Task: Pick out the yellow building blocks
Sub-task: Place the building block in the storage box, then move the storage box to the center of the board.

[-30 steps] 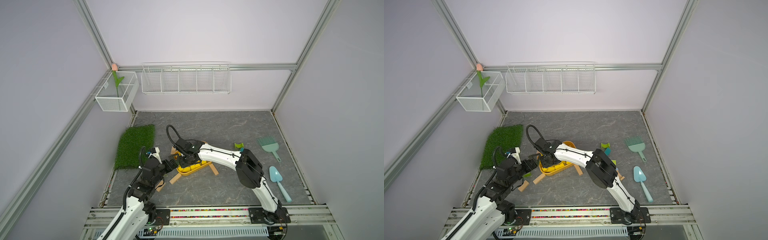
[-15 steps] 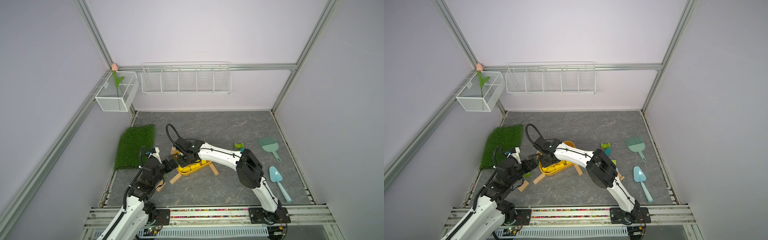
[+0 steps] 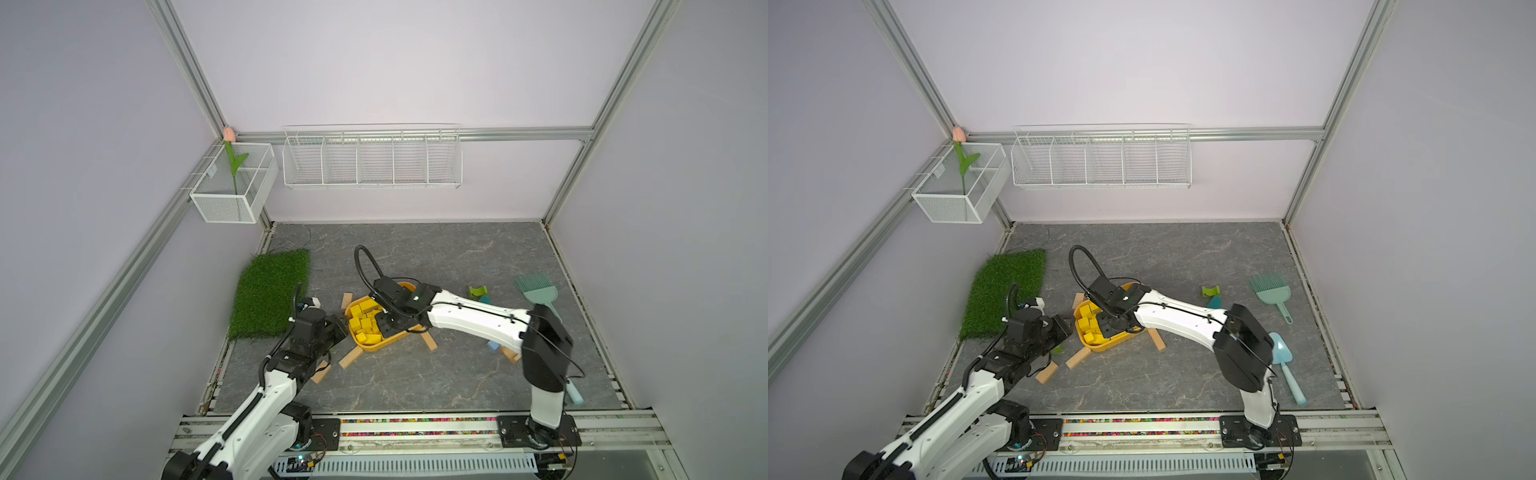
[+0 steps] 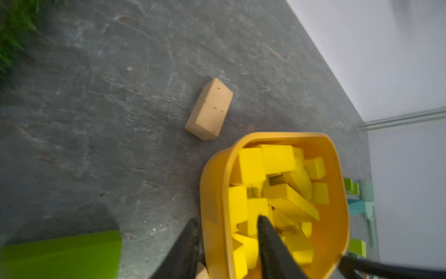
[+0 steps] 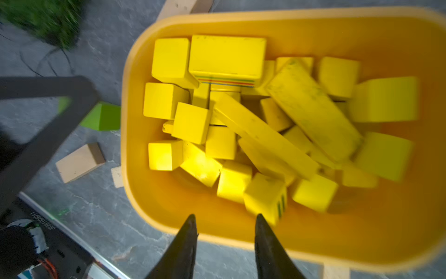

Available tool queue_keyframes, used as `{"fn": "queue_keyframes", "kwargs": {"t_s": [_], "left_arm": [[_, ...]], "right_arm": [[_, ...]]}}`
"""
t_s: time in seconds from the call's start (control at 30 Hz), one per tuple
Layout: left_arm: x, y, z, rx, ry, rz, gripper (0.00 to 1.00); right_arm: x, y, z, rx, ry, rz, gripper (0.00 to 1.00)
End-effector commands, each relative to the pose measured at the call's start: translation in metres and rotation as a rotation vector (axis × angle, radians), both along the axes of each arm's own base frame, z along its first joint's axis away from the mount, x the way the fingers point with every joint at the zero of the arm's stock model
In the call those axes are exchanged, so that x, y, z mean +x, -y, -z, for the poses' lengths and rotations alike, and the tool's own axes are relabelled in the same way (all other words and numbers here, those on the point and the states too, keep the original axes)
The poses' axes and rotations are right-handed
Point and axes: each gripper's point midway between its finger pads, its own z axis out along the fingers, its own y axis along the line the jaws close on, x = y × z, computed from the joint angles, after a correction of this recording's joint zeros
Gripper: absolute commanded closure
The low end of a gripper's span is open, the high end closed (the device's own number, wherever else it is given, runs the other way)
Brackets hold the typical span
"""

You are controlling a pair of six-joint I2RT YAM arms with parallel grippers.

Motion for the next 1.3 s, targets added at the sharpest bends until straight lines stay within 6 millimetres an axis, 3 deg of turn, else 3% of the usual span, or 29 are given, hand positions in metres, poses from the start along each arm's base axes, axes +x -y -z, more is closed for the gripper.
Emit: {"fn": "queue_keyframes", "kwargs": {"t_s": [0.0, 0.07, 0.3, 0.5, 0.53, 0.67, 0.83, 1.07, 1.17, 1.27], "left_arm": [[0.013, 0.01, 0.005, -0.026, -0.064, 0.02, 0.77], [0.018, 0.019, 0.013, -0.033, -0.121, 0.052, 0.84], [0.029, 0.042, 0.027, -0.051, -0.201, 0.163, 0.9], [0.039, 0.071, 0.033, -0.044, -0.232, 0.272, 0.95], [0.041, 0.079, 0.03, -0.03, -0.224, 0.299, 0.95], [0.051, 0.107, 0.024, 0.015, -0.198, 0.381, 0.95], [0.064, 0.126, 0.023, -0.036, -0.185, 0.406, 0.98], [0.065, 0.125, 0.015, -0.022, -0.144, 0.392, 0.97], [0.06, 0.113, -0.002, -0.004, -0.062, 0.367, 0.86], [0.05, 0.104, -0.031, -0.021, 0.08, 0.369, 0.57]], "right_arm": [[0.005, 0.043, -0.023, 0.018, 0.084, 0.097, 0.59], [-0.001, 0.073, -0.032, 0.026, 0.105, 0.136, 0.59], [-0.017, 0.171, -0.053, 0.035, 0.174, 0.275, 0.54], [-0.032, 0.241, -0.055, 0.045, 0.227, 0.397, 0.49], [-0.036, 0.25, -0.049, 0.037, 0.222, 0.412, 0.48], [-0.045, 0.272, -0.041, 0.035, 0.213, 0.454, 0.47], [-0.05, 0.29, -0.041, 0.03, 0.23, 0.504, 0.48], [-0.044, 0.298, -0.046, 0.017, 0.268, 0.542, 0.47], [-0.032, 0.299, -0.047, -0.006, 0.296, 0.55, 0.36], [-0.018, 0.305, -0.058, -0.041, 0.367, 0.576, 0.29]]}}
